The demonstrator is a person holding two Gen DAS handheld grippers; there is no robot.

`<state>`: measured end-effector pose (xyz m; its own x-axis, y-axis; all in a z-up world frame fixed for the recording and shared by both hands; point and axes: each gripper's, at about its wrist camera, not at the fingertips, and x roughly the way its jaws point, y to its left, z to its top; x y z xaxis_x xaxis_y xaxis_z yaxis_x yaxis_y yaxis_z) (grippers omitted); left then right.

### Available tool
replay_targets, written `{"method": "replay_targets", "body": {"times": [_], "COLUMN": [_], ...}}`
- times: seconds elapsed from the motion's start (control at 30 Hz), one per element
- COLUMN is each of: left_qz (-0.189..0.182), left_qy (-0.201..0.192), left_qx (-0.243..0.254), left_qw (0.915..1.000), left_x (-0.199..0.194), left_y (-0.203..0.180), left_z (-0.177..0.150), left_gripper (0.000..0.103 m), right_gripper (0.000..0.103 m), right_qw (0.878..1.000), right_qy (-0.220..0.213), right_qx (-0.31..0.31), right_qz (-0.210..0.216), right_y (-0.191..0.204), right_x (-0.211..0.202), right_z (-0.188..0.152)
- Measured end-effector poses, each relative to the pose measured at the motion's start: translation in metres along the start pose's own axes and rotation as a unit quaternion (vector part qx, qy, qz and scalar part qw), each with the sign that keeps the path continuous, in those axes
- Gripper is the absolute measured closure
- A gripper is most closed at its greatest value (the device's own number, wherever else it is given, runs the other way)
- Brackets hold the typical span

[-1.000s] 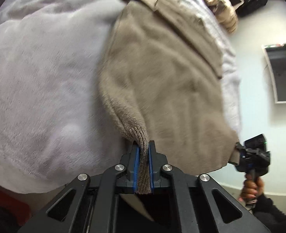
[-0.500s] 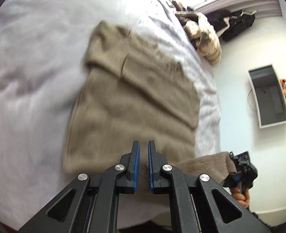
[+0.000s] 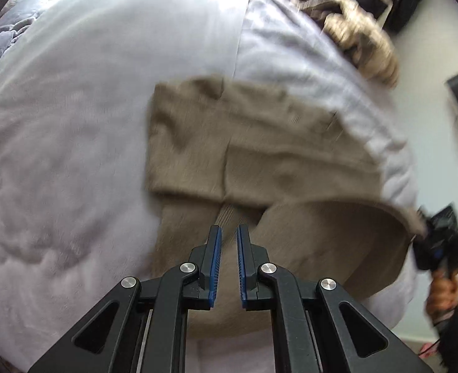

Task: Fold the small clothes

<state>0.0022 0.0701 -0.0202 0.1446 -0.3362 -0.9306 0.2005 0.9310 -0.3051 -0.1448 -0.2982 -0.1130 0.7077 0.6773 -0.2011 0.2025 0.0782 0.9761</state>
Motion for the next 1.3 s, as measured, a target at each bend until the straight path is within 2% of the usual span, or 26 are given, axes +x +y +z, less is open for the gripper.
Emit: {"method": "replay_targets", "body": {"times": [0.1,0.23,0.27,0.3,0.33,0.37,0.43,0.5,0.53,0.57,0.6,0.7,0.77,0.87,0.93,1.0,1.07,1.1,1.13,1.17,1.2,1.23,1.27,1.3], "left_qz": [0.032,0.049,0.055,0.057,0.061,0.069,0.074,0.073,0.067,0.061,0.056,0.027,0.004,-0.020,-0.028,-0.040,-0.052,-0.060,-0.070,-0.074,-0.078,-0.085,-0.096,-0.102], "left_qy": [0.038,0.064,0.065,0.068,0.070,0.058,0.060,0.066,0.069,0.075,0.082,0.106,0.122,0.138,0.145,0.149,0.147,0.144,0.140,0.137,0.131,0.131,0.131,0.129], "left_qx": [0.011,0.018,0.024,0.028,0.030,0.036,0.050,0.057,0.064,0.074,0.081,0.096,0.101,0.115,0.120,0.119,0.112,0.107,0.101,0.099,0.097,0.094,0.090,0.089], "left_qw": [0.9987,0.9966,0.9961,0.9957,0.9952,0.9953,0.9942,0.9934,0.9933,0.9926,0.9918,0.9894,0.9873,0.9836,0.9817,0.9808,0.9814,0.9819,0.9826,0.9828,0.9836,0.9832,0.9825,0.9823], "left_x": [0.027,0.055,0.061,0.064,0.067,0.066,0.065,0.067,0.068,0.071,0.075,0.090,0.099,0.108,0.112,0.114,0.114,0.111,0.109,0.105,0.102,0.100,0.097,0.095], "left_y": [0.000,-0.001,-0.003,-0.004,-0.005,-0.007,-0.011,-0.013,-0.013,-0.012,-0.011,-0.009,-0.010,-0.015,-0.015,-0.015,-0.013,-0.010,-0.009,-0.005,-0.003,-0.002,0.002,0.001], "left_z": [-0.005,-0.008,-0.007,-0.007,-0.007,-0.007,-0.009,-0.009,-0.010,-0.011,-0.010,-0.008,-0.006,-0.004,-0.004,-0.003,-0.001,-0.001,-0.002,-0.003,-0.004,-0.006,-0.008,-0.012], "left_gripper": [0.092,0.092,0.080,0.033,0.008,0.001,0.001,0.001,0.001,0.001,0.001,0.001,0.001,0.001,0.001,0.001,0.002,0.013,0.021,0.034,0.050,0.061,0.078,0.079], "right_gripper": [0.095,0.092,0.092,0.092,0.092,0.091,0.091,0.083,0.071,0.049,0.044,0.044,0.044,0.044,0.044,0.044,0.044,0.045,0.053,0.072,0.081,0.090,0.093,0.094], "right_qw": [1.000,0.997,0.996,0.993,0.991,0.988,0.982,0.976,0.970,0.964,0.959,0.934,0.911,0.870,0.853,0.845,0.844,0.844,0.839,0.834,0.829,0.824,0.819,0.811], "right_qy": [0.005,0.023,0.031,0.040,0.047,0.053,0.060,0.061,0.060,0.059,0.059,0.050,0.041,0.036,0.037,0.041,0.051,0.056,0.060,0.062,0.068,0.072,0.072,0.070], "right_qx": [0.013,0.009,0.003,-0.007,-0.016,-0.023,-0.036,-0.051,-0.066,-0.081,-0.098,-0.163,-0.199,-0.244,-0.260,-0.262,-0.247,-0.239,-0.242,-0.251,-0.265,-0.276,-0.287,-0.302], "right_qz": [-0.018,-0.070,-0.086,-0.108,-0.127,-0.142,-0.177,-0.205,-0.227,-0.245,-0.260,-0.315,-0.359,-0.426,-0.451,-0.465,-0.473,-0.477,-0.484,-0.487,-0.488,-0.489,-0.491,-0.497], "right_y": [-0.011,-0.020,-0.020,-0.020,-0.019,-0.019,-0.019,-0.017,-0.014,-0.011,-0.006,0.012,0.019,0.023,0.020,0.013,0.001,-0.004,-0.006,-0.004,-0.001,0.002,0.006,0.010], "right_x": [0.001,0.008,0.010,0.013,0.015,0.017,0.021,0.024,0.026,0.027,0.028,0.030,0.031,0.039,0.049,0.062,0.071,0.075,0.078,0.080,0.082,0.084,0.083,0.082], "right_z": [0.009,0.021,0.023,0.025,0.028,0.029,0.031,0.031,0.030,0.028,0.026,0.014,0.009,0.007,0.015,0.027,0.035,0.037,0.035,0.031,0.025,0.020,0.015,0.008]}}
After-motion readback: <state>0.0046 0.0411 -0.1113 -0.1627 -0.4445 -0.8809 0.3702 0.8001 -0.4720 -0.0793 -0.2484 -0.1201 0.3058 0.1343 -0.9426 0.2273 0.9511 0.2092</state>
